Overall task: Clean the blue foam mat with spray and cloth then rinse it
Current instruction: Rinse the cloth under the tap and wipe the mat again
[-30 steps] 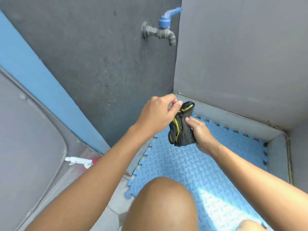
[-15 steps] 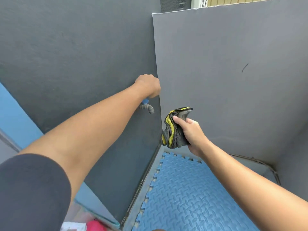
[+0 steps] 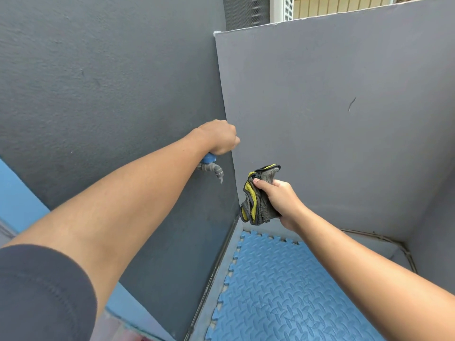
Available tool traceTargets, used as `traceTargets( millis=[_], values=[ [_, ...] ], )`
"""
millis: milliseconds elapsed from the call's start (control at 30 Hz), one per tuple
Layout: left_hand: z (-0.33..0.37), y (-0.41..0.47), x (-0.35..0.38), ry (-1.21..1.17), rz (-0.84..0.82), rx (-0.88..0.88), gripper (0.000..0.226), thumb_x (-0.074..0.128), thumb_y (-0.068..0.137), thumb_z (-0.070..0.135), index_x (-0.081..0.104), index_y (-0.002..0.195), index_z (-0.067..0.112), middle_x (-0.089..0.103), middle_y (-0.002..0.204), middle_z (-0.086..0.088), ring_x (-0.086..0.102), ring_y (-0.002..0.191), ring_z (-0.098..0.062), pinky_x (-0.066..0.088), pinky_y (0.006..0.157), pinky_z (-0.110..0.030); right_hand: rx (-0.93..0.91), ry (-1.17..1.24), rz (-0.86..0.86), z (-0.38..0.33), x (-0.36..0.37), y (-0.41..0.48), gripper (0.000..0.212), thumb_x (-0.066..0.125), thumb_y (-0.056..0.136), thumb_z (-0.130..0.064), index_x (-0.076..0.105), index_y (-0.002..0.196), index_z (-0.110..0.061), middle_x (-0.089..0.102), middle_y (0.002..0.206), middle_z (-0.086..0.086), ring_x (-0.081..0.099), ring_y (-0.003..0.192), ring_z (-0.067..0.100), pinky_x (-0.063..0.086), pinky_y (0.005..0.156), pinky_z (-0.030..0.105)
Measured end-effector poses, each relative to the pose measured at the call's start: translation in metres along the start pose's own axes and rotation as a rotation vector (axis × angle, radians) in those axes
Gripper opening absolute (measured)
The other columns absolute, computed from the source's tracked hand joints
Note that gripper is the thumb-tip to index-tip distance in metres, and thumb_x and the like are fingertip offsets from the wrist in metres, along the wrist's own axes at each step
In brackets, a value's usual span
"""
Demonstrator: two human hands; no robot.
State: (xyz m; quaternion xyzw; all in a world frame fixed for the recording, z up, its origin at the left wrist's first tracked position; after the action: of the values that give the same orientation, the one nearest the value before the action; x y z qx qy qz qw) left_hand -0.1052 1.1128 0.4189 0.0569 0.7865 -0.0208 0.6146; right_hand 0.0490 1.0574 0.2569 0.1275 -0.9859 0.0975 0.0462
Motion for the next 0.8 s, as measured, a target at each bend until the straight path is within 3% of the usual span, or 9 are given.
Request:
traceTargets(
  millis=[267,433,600,800],
  values=[
    [0.004,0.0,-0.001,-0.057,0.055,0.07,0.046,0.035,0.099,0.028,0.039,0.058,0.006,0.045,0.062,-0.012,0.042,0.058,-0.026,0.036,0.062,-0.036,0.022,0.018,-0.007,0.003,0.007,0.009,0.037,0.072,0.092,-0.036,0.071,0.109,-0.004,0.08,0.096,0.016,0.077,0.091,0.035,0.062,0.087,0.049],
    [0.002,0.001,0.001,-0.117,0.047,0.059,0.045,0.036,0.098,0.028,0.036,0.058,0.007,0.045,0.06,-0.012,0.039,0.057,-0.025,0.032,0.057,-0.036,0.024,0.035,-0.012,0.002,0.012,0.01,0.036,0.071,0.093,-0.034,0.071,0.11,-0.002,0.08,0.096,0.016,0.077,0.092,0.036,0.062,0.083,0.046],
    [0.0,0.0,0.002,-0.162,0.023,0.026,0.042,0.037,0.097,0.026,0.034,0.059,0.008,0.043,0.06,-0.012,0.036,0.058,-0.025,0.03,0.057,-0.036,0.055,0.09,0.015,0.004,0.01,0.009,0.038,0.071,0.091,-0.034,0.069,0.112,-0.003,0.079,0.101,0.018,0.077,0.095,0.036,0.06,0.09,0.052],
    [0.0,-0.004,0.003,-0.217,-0.031,-0.023,0.04,0.038,0.096,0.027,0.033,0.061,0.009,0.042,0.064,-0.01,0.034,0.059,-0.024,0.027,0.056,-0.035,0.051,0.103,0.01,0.002,0.009,0.008,0.033,0.07,0.092,-0.033,0.069,0.11,-0.004,0.079,0.101,0.018,0.076,0.081,0.03,0.061,0.079,0.043]
  ],
)
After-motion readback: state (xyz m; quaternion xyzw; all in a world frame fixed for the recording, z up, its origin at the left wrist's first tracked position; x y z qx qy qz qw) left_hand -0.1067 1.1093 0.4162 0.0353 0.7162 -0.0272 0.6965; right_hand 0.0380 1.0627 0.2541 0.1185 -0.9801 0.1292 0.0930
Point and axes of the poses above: each hand's wrist, its own y-axis towards the middle knuckle, its own x-axis out of the palm, z = x × y, the point moved 7 cm from there along y, towards the middle knuckle
